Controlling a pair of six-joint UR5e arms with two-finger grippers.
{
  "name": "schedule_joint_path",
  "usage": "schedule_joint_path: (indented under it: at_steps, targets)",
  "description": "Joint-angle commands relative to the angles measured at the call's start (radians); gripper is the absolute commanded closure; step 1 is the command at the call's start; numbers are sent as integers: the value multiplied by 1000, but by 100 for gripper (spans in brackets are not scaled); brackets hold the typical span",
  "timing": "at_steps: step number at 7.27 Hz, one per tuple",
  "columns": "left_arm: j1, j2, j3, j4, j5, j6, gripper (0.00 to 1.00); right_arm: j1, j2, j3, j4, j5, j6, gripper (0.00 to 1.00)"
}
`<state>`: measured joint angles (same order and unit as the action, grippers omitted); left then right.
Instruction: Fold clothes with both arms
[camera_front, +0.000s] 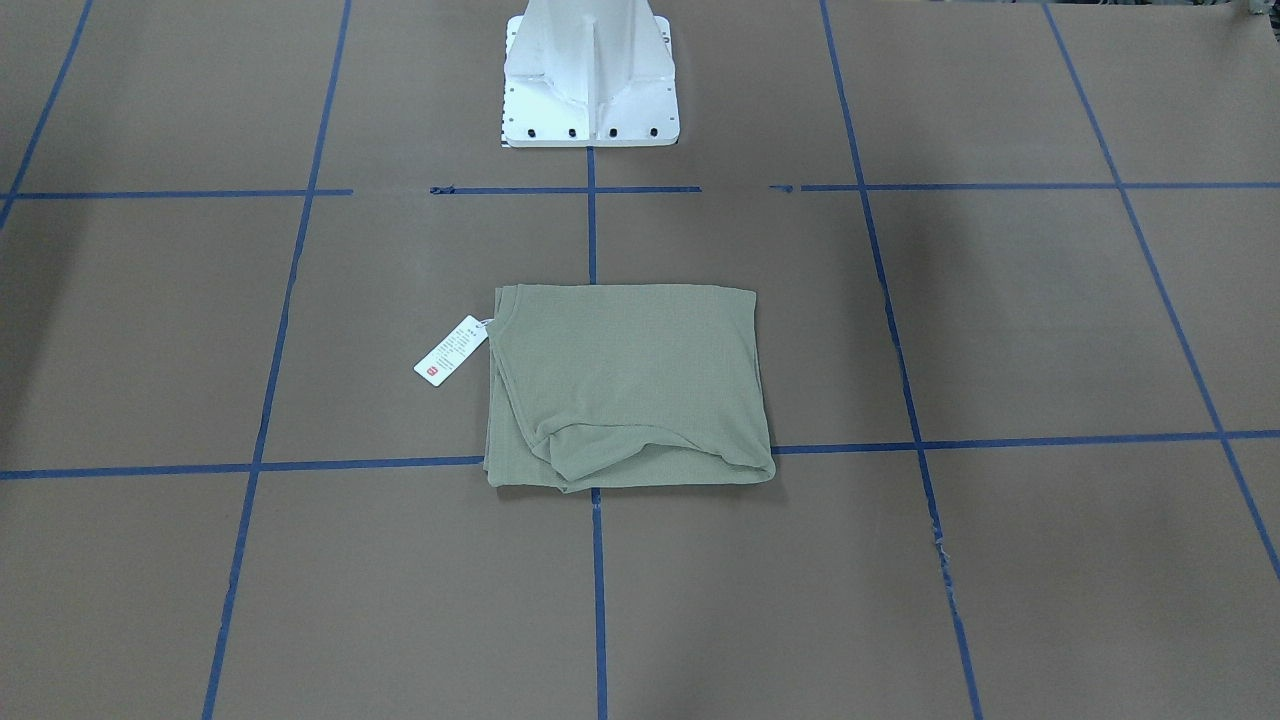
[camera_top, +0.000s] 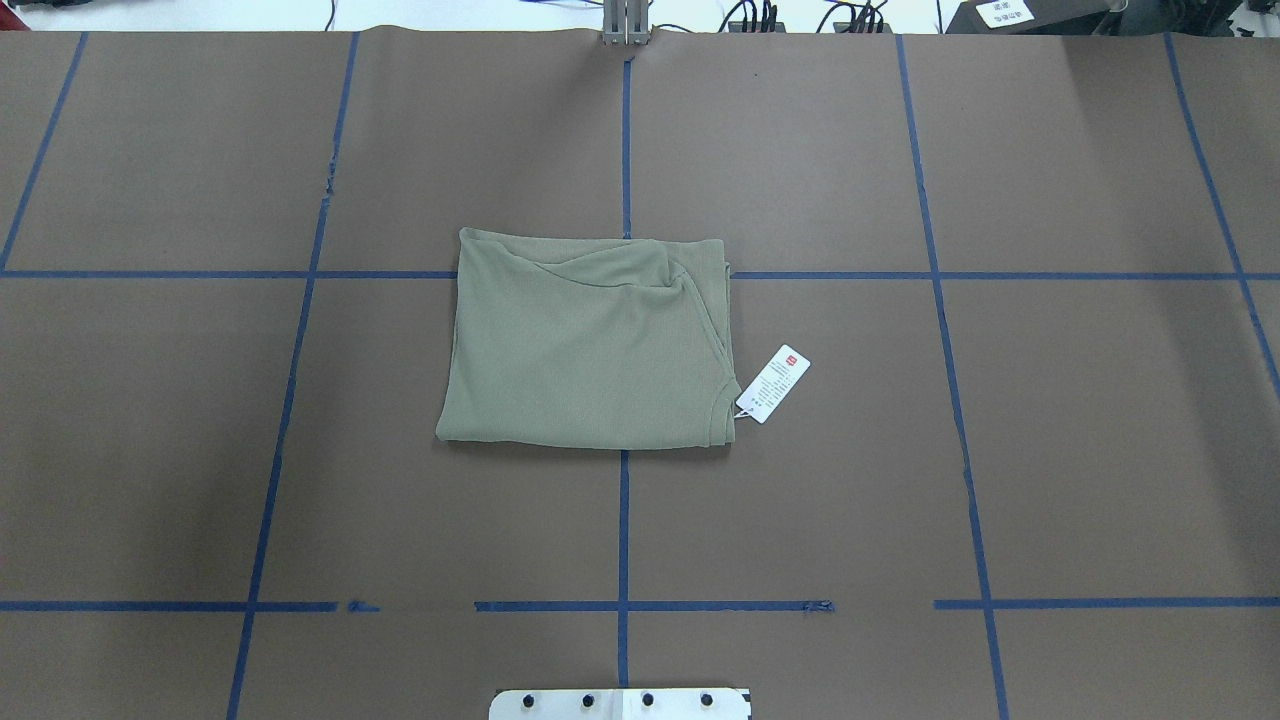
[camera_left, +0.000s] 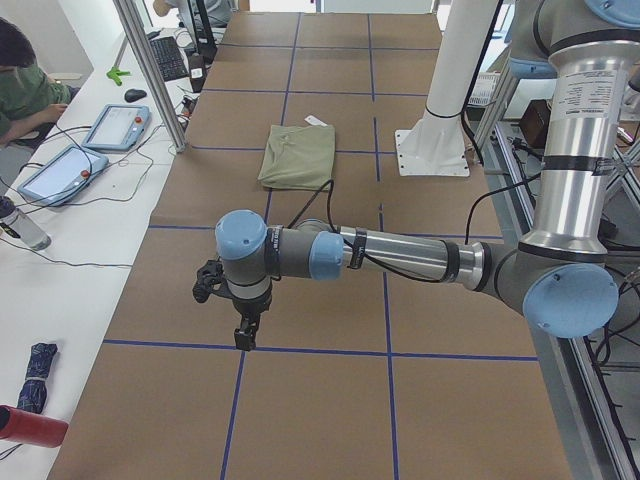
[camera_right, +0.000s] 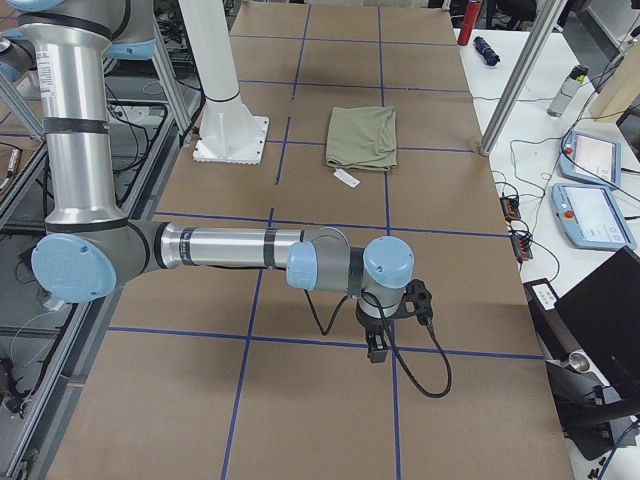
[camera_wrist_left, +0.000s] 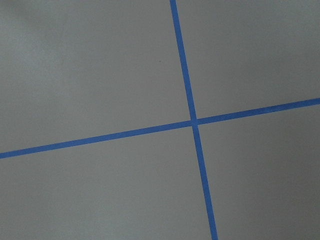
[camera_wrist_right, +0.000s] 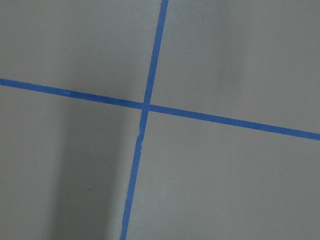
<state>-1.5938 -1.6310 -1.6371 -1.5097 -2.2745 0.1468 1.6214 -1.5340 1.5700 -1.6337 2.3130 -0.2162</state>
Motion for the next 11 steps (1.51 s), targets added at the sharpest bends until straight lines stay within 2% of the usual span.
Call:
schedule_joint_path:
  at_steps: [1, 11]
  targets:
    - [0, 2, 0, 0, 0, 0, 0, 0, 0, 1, 0, 0, 3, 0]
    - [0, 22, -7, -1, -5, 4, 0, 0, -2, -1, 0, 11, 4, 0]
